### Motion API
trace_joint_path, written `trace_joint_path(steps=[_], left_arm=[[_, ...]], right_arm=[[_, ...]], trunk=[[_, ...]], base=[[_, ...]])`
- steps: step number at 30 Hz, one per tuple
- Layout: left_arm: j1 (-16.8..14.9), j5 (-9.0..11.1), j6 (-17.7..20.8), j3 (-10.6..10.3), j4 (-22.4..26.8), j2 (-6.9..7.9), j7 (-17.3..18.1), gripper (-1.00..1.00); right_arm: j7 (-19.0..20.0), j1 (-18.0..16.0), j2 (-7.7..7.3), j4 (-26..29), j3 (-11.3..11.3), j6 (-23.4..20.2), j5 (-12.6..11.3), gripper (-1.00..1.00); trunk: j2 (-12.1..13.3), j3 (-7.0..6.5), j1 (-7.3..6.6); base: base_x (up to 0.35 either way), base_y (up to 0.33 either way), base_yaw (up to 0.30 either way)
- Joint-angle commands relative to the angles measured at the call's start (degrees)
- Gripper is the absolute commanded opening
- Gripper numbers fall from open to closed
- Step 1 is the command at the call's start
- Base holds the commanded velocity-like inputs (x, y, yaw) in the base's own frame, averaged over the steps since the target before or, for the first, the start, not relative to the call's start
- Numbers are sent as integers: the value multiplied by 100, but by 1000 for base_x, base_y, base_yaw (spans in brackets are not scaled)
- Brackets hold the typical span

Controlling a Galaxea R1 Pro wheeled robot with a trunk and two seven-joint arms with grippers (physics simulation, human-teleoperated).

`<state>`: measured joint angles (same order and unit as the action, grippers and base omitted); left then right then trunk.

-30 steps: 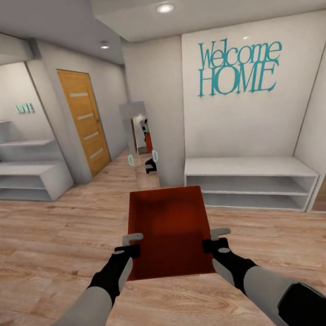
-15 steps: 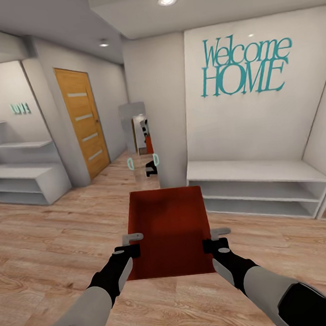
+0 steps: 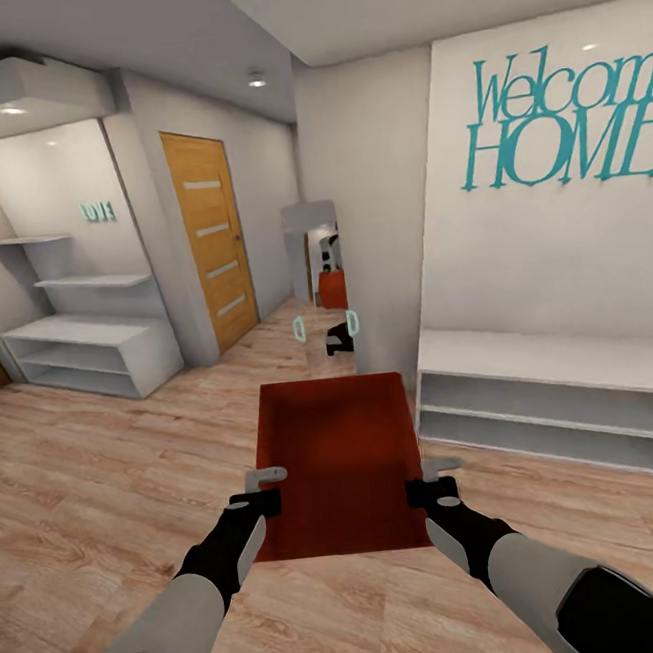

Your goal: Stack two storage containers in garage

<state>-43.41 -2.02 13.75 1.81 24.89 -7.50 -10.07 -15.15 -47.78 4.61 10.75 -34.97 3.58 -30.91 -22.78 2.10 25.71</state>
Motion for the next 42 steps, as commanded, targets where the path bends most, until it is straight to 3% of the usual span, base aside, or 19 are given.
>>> trace_joint_path(steps=[1, 33, 42], left_arm=[[-1, 88, 23, -66, -116, 221, -21, -100], [-1, 96, 23, -67, -121, 214, -20, -100], [-1, 96, 23, -66, -121, 214, -17, -100]], right_arm=[[4, -12, -12, 21, 51, 192, 23, -100], [4, -12, -12, 19, 53, 192, 25, -100], [4, -12, -12, 21, 52, 191, 27, -100]], trunk=[[-13, 12, 7], [-13, 12, 7], [-13, 12, 7]], base=[[322, 0, 269], [322, 0, 268], [322, 0, 71]])
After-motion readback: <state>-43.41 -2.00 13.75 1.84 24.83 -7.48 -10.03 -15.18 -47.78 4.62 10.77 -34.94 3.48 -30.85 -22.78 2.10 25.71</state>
